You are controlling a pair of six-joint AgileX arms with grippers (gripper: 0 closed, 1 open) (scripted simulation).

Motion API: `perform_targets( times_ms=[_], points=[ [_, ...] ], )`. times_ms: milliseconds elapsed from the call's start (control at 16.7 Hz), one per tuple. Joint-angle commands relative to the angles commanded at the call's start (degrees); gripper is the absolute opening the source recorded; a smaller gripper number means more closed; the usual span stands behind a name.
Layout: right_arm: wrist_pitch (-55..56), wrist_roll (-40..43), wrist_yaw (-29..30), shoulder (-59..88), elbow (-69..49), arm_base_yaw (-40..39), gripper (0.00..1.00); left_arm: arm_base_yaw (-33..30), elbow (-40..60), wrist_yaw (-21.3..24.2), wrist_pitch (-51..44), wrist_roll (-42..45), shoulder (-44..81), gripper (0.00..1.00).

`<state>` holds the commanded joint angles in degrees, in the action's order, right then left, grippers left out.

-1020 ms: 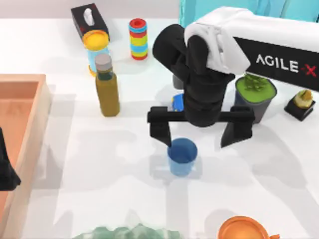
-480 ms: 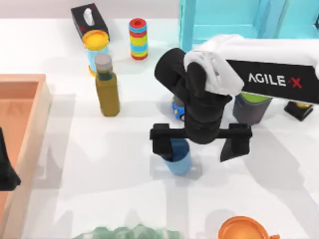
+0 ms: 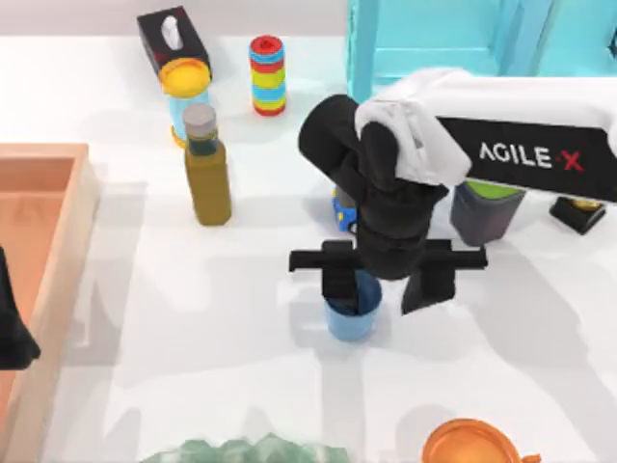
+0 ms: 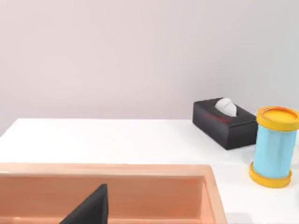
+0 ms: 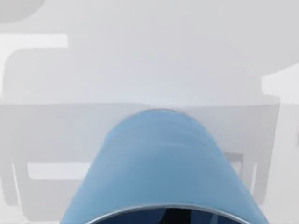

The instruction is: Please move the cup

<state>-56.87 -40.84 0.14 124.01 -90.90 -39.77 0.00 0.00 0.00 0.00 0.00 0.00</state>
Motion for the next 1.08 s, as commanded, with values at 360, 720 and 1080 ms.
perform_targets(
  times_ms=[360, 720, 1080],
  points=[
    [0.00, 0.00, 0.00, 0.00, 0.00, 0.00, 0.00, 0.00, 0.00, 0.00, 0.00, 0.00, 0.00, 1.00],
    [0.00, 0.00, 0.00, 0.00, 0.00, 0.00, 0.00, 0.00, 0.00, 0.00, 0.00, 0.00, 0.00, 1.00],
    [-0.23, 2.88, 0.40, -2.94, 1.32, 1.03, 0.00, 0.00, 0.00, 0.00, 0.00, 0.00, 0.00, 1.00]
  ],
)
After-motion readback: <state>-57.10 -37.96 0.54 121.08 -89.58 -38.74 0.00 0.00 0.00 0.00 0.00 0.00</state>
